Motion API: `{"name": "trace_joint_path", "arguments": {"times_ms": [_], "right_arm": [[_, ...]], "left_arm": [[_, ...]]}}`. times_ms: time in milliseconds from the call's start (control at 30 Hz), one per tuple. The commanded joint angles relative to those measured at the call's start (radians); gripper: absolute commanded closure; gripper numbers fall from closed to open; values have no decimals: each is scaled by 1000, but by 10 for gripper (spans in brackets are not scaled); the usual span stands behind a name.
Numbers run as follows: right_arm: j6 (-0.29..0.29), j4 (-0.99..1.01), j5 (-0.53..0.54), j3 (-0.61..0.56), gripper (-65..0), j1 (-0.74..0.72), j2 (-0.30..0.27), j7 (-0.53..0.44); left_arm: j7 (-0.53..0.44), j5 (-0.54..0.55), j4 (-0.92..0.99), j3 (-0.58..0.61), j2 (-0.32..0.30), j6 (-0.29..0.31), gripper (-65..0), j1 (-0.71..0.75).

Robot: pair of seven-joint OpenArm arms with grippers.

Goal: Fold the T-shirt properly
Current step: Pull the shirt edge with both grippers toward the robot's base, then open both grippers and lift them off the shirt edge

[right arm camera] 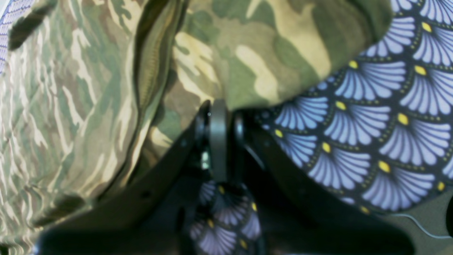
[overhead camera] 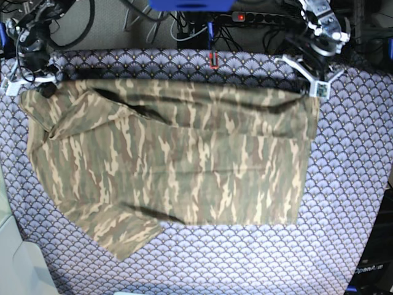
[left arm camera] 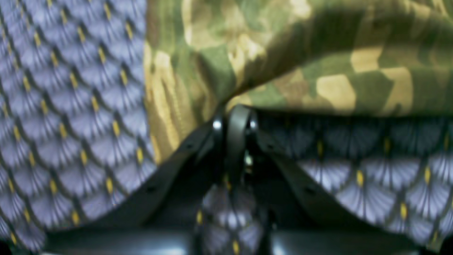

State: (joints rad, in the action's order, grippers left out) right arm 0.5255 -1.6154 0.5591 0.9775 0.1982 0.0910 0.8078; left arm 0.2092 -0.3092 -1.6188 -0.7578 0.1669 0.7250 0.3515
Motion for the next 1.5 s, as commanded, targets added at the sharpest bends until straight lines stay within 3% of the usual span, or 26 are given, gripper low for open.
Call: {"name": "trace_joint_path", "arguments": {"times_ms": [0, 433, 567, 667, 733, 933, 1467], "right_arm": [[0, -19, 9, 8, 0, 10, -20, -40], [0, -19, 8, 7, -6, 43, -20, -35], [-2, -19, 3, 1, -88, 43, -23, -26], [-2, -19, 3, 1, -173, 43, -56, 34], [-2, -19, 3, 1, -196, 43, -67, 55], [-2, -21, 3, 1, -199, 65, -90, 60], [-6, -122, 3, 8, -197, 142, -107, 51]], "left_arm": [[-21, 12, -21, -10, -10, -27, 0, -7], [-21, 3, -5, -38, -10, -27, 0, -6], [-21, -29, 30, -35, -10, -27, -4, -10], [-23, -89, 58, -36, -10, -27, -107, -15], [-24, -89, 65, -36, -10, -27, -166, -15], [-24, -98, 58, -36, -10, -27, -225, -13], [-24, -98, 18, -45, -10, -27, -225, 44]]}}
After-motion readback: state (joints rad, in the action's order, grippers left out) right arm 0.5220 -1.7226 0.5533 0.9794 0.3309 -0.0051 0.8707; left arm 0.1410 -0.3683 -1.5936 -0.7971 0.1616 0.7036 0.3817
